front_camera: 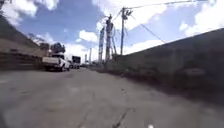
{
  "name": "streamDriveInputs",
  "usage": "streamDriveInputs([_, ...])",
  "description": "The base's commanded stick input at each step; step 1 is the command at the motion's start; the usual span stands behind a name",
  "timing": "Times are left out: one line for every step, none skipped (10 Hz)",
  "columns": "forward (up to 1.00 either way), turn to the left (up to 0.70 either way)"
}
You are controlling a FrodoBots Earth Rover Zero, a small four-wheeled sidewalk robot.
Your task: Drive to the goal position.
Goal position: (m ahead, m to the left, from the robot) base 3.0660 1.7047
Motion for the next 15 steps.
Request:
streamDriveInputs([0.70, 0.00])
streamDriveInputs([0.70, 0.00])
streamDriveInputs([0.70, 0.00])
streamDriveInputs([0.70, 0.00])
streamDriveInputs([0.70, 0.00])
streamDriveInputs([0.70, 0.00])
streamDriveInputs([0.70, 0.00])
streamDriveInputs([0.70, 0.00])
streamDriveInputs([0.70, 0.02])
streamDriveInputs([0.70, 0.04])
streamDriveInputs([0.70, 0.07])
streamDriveInputs([0.70, 0.09])
streamDriveInputs([0.70, 0.11])
streamDriveInputs([0.70, 0.13])
streamDriveInputs([0.70, 0.15])
